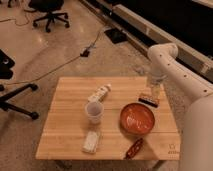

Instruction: Place the ceramic cup in the ceramic bowl

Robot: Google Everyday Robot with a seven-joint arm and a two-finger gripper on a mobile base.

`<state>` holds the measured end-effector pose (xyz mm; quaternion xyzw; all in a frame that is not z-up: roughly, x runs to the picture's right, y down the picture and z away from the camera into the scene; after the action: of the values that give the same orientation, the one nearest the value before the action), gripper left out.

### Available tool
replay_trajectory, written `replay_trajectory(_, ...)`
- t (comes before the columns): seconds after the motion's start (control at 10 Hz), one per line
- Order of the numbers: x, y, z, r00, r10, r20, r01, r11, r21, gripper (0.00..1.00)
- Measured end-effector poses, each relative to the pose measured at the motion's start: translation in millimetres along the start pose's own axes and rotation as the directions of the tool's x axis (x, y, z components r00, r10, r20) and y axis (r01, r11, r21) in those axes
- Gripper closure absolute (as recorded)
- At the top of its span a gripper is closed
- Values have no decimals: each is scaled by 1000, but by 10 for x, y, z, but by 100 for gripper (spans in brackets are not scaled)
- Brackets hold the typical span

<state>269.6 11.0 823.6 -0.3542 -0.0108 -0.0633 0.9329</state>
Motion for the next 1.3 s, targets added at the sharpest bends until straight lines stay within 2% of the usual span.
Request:
replay_trajectory(0.5,-24,25,-10,1000,-3,-7,3,1000,-4,35)
replay_trajectory(0.7,-274,7,-60,999,-31,-20,31,999,-7,38)
replay_trajectory(0.9,-358,22,-76,999,-38,-28,38,999,-9,41)
replay_trajectory(1.3,-297,74,-128,998,-51,-39,50,999,-8,41)
